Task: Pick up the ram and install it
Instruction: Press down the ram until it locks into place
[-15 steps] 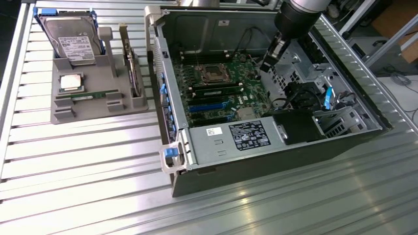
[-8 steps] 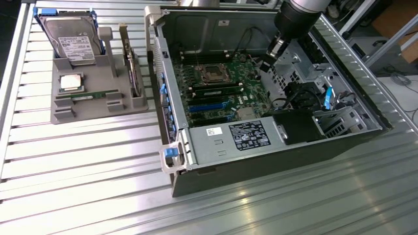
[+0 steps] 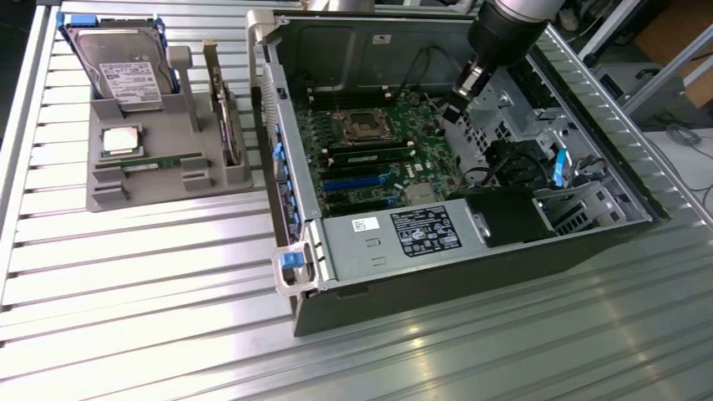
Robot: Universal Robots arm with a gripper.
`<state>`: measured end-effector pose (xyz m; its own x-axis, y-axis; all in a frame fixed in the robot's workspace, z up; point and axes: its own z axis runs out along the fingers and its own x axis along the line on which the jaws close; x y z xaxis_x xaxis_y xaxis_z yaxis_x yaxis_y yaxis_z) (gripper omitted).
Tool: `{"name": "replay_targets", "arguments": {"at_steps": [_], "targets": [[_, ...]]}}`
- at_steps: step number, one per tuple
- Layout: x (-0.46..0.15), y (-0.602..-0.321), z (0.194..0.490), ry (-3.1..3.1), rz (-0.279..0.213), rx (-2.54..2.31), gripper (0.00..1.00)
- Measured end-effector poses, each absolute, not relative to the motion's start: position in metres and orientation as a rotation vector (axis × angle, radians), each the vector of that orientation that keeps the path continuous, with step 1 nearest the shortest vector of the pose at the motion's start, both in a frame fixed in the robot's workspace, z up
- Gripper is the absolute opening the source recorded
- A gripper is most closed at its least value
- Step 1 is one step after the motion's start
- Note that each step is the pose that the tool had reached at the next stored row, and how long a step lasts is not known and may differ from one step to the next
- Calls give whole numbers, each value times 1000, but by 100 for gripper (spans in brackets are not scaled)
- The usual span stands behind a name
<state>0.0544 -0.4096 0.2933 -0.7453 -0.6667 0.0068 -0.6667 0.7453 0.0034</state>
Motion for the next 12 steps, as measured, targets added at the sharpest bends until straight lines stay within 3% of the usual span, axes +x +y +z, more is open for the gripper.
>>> {"name": "replay_targets", "arguments": {"at_steps": [12], "targets": [[54,-410,293,-2963,-2,1020,10]]}}
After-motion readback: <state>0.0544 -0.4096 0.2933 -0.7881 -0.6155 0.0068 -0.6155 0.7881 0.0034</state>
